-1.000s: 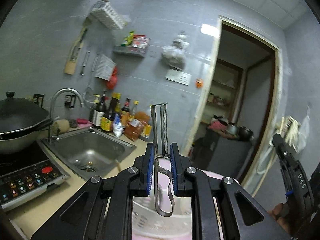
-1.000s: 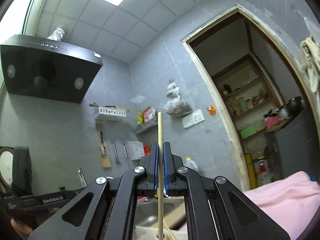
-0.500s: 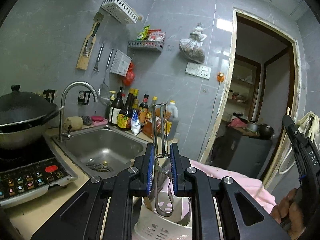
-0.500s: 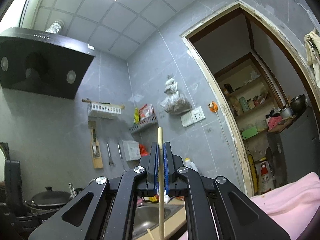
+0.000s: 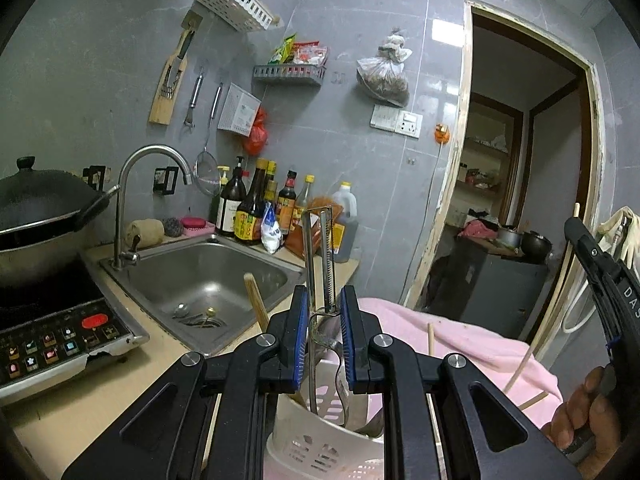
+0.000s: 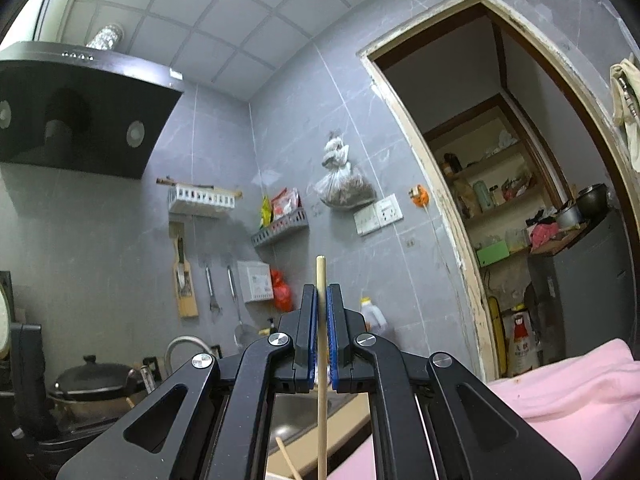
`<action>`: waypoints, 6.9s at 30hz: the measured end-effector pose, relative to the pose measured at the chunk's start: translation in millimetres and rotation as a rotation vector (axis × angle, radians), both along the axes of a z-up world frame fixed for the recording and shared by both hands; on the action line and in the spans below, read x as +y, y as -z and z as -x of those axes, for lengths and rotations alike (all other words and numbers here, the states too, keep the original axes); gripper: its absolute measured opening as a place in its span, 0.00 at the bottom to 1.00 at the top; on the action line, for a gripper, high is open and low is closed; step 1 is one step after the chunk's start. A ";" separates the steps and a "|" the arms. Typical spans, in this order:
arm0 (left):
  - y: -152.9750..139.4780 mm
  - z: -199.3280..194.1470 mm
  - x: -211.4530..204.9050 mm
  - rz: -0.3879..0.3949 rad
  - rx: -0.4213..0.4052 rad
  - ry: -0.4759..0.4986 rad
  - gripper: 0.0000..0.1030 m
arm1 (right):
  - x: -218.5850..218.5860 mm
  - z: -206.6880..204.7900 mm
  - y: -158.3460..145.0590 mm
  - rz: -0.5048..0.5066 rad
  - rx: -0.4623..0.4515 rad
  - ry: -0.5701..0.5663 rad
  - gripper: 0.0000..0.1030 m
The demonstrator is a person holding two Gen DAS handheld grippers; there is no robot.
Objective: Organize utensils
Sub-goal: 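Lower the peeler into the caddy with the left tool while the right tool drops its chopstick in, then move both open tools back over the chopsticks lying on the cloth, then close the left tool on a chopstick while the right tool grasps the other chopstick, then lift both chopsticks upright and carry them over the caddy with both tools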
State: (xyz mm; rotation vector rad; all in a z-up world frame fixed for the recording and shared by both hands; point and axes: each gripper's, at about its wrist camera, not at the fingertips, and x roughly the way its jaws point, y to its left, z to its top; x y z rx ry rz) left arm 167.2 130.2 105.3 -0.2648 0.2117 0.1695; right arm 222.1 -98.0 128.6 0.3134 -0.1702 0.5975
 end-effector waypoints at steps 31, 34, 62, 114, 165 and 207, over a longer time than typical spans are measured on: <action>-6.6 65.8 -104.5 -0.208 -0.040 0.261 0.87 | -97.5 93.7 9.6 0.323 0.173 0.221 1.00; 4.1 65.5 -122.0 -0.230 0.002 0.321 0.87 | -114.3 102.3 19.3 0.352 0.205 0.264 1.00; 119.5 -0.3 -152.2 -0.170 0.583 0.410 0.87 | -101.9 22.7 149.6 0.826 0.833 0.226 0.83; 140.1 -133.2 -251.3 -0.225 0.825 0.663 0.16 | -186.1 66.6 137.2 0.786 0.950 0.196 0.08; -46.3 54.2 -70.1 -0.037 -0.322 0.287 0.02 | -46.1 88.4 -28.3 0.139 -0.089 0.005 0.05; 7.4 17.2 29.5 0.158 -0.483 -0.201 0.02 | -8.0 11.2 -3.7 -0.119 -0.126 0.094 0.05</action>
